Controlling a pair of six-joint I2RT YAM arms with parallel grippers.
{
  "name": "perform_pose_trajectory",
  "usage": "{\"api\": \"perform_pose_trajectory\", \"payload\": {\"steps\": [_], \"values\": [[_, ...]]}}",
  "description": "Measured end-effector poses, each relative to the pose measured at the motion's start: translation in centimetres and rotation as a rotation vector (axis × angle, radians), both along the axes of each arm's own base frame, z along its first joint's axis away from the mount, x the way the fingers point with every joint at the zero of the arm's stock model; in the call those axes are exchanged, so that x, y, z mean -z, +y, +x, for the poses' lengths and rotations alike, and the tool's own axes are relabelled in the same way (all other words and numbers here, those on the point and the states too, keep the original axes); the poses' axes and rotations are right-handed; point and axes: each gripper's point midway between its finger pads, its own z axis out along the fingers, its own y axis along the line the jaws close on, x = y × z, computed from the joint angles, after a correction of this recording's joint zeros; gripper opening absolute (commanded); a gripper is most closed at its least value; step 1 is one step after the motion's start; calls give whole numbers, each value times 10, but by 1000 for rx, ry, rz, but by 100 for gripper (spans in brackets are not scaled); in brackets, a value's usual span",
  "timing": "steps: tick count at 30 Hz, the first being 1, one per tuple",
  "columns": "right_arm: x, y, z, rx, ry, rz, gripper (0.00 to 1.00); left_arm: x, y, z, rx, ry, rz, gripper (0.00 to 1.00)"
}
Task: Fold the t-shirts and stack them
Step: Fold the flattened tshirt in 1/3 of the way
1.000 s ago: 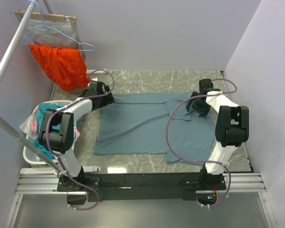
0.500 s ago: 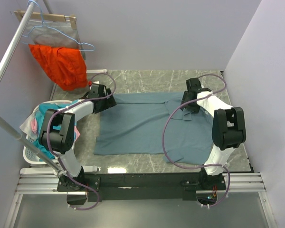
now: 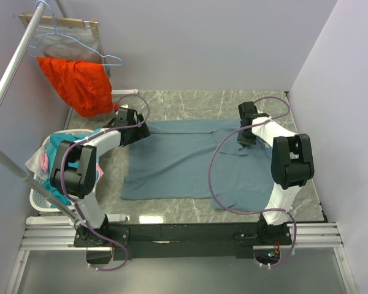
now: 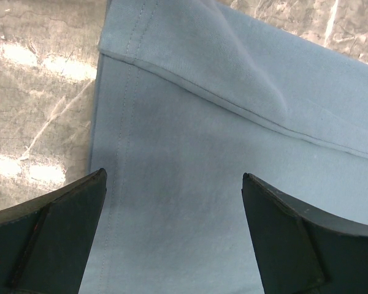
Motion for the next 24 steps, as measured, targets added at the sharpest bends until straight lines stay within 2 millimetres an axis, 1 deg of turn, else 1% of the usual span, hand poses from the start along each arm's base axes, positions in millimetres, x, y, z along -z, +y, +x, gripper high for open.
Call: {"api": "perform_pose_trajectory", "payload": {"steps": [5, 7, 10, 15, 16, 17, 18, 19, 20, 22, 23, 24], "values": [[-2, -4, 1, 13, -5, -18, 0, 0, 0, 0, 0, 0, 1, 97], [-6, -6, 0, 20, -13, -31, 0, 0, 0, 0, 0, 2, 2, 97], [-20, -12, -3, 35, -44, -51, 0, 1, 1, -1, -2, 3, 5, 97], [-47, -27, -13, 83, -103, -94, 0, 1, 1, -1, 1, 3, 7, 97], [-50, -32, -15, 99, -109, -108, 2, 1, 1, -1, 2, 3, 8, 97], [-51, -37, -15, 116, -110, -125, 11, 1, 1, -1, 2, 3, 8, 97], [-50, -43, -16, 133, -106, -142, 15, 1, 1, -1, 2, 3, 8, 97], [-47, -48, -18, 149, -94, -157, 24, 1, 1, -1, 3, 4, 9, 97], [-43, -52, -21, 161, -77, -169, 44, 1, 1, -1, 4, 4, 9, 97], [-32, -60, -26, 184, -34, -198, 60, 1, 1, -1, 4, 5, 10, 97], [-28, -62, -29, 192, -16, -212, 79, 1, 1, -1, 4, 6, 9, 97], [-22, -65, -33, 194, 13, -228, 85, 1, 1, -1, 4, 6, 10, 97]]}}
